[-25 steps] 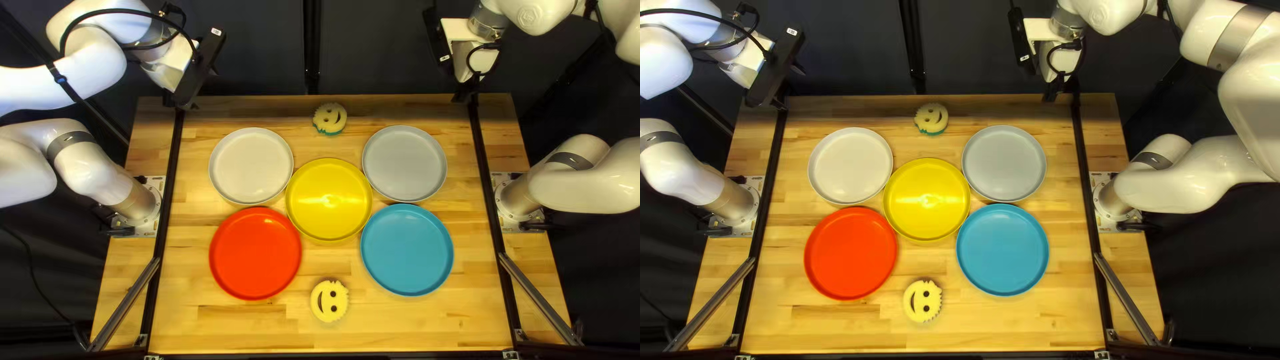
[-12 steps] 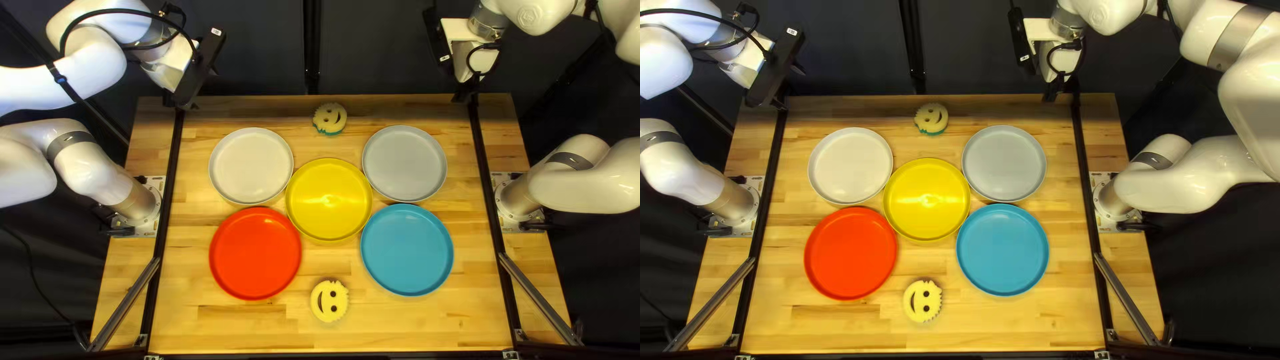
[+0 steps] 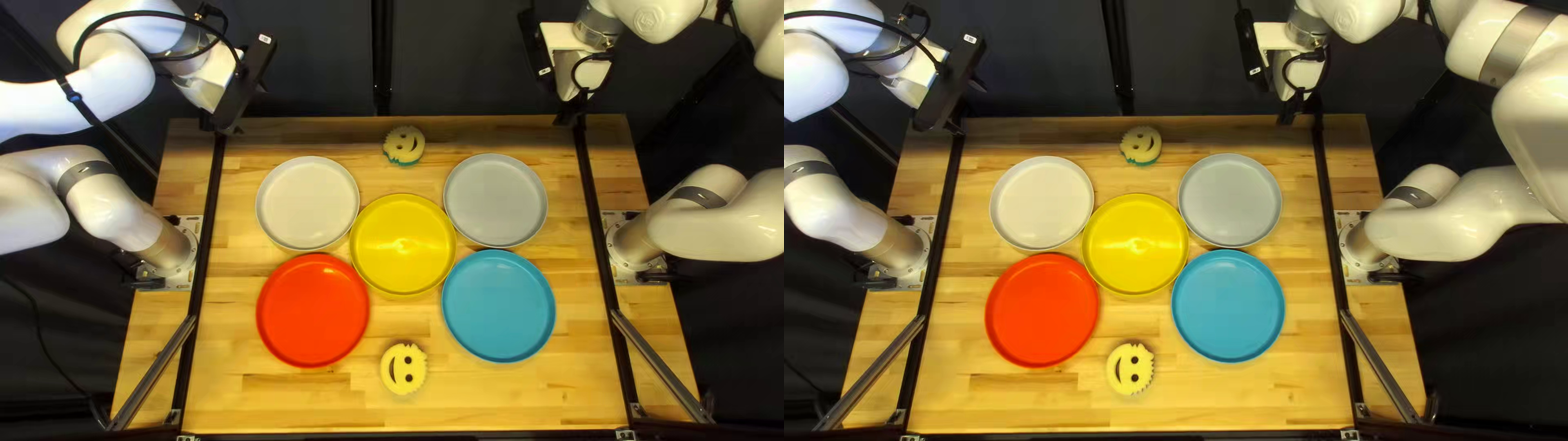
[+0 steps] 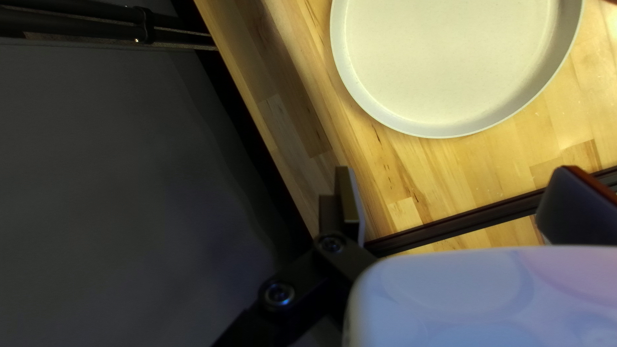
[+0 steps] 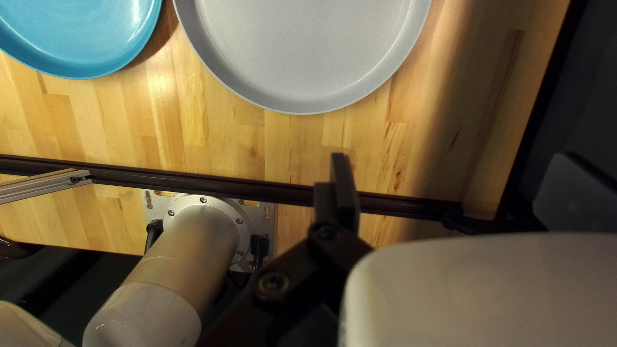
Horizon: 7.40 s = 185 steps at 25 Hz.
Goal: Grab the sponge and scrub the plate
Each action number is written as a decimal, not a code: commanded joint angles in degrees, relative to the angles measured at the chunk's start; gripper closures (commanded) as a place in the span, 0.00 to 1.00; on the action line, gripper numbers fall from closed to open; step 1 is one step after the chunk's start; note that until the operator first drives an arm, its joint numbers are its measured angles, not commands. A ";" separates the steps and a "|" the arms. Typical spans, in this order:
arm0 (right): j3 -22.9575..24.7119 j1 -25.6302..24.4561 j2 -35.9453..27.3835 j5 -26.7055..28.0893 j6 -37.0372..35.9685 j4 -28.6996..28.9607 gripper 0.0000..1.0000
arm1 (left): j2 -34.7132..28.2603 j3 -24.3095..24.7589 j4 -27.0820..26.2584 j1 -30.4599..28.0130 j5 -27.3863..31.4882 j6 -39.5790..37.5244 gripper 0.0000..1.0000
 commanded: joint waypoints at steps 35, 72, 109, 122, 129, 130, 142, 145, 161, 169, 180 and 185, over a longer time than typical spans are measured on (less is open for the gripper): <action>0.00 0.00 0.00 0.00 0.00 0.00 0.00 | 22.23 2.27 12.33 -38.35 -31.38 -38.52 0.00; 0.00 0.00 0.00 0.00 0.00 0.00 0.00 | 51.25 -19.74 26.07 -64.72 -26.08 -70.27 0.00; 0.00 0.00 0.00 0.00 0.00 0.00 0.00 | 64.25 -35.27 22.89 -72.56 -22.96 -75.55 0.00; 0.00 0.00 0.00 0.00 0.00 0.00 0.00 | 67.51 -37.83 23.62 -73.86 -22.59 -77.77 0.00; 0.00 0.00 0.00 0.00 0.00 0.00 0.00 | 74.99 -44.92 24.60 -77.83 -21.57 -83.23 0.00; 0.00 0.00 0.00 0.00 0.00 0.00 0.00 | 76.31 -46.37 24.78 -78.20 -21.36 -83.79 0.00; 0.00 0.00 0.00 0.00 0.00 0.00 0.00 | 83.80 -50.55 31.39 -78.93 -21.91 -91.36 0.00; 0.00 0.00 0.00 0.00 0.00 0.00 0.00 | 83.54 -49.86 32.43 -79.10 -21.94 -92.34 0.00; 0.00 0.00 0.00 0.00 0.00 0.00 0.00 | 83.19 -44.61 35.76 -76.12 -28.32 -93.41 0.00; 0.00 0.00 0.00 0.00 0.00 0.00 0.00 | 83.27 -44.21 36.29 -76.35 -29.23 -94.14 1.00; 0.00 0.00 0.00 0.00 0.00 0.00 0.00 | 82.82 -43.36 36.31 -76.43 -29.82 -93.78 1.00; 0.00 0.00 0.00 0.00 0.00 0.00 0.00 | 77.63 -39.08 34.31 -76.73 -28.84 -91.81 1.00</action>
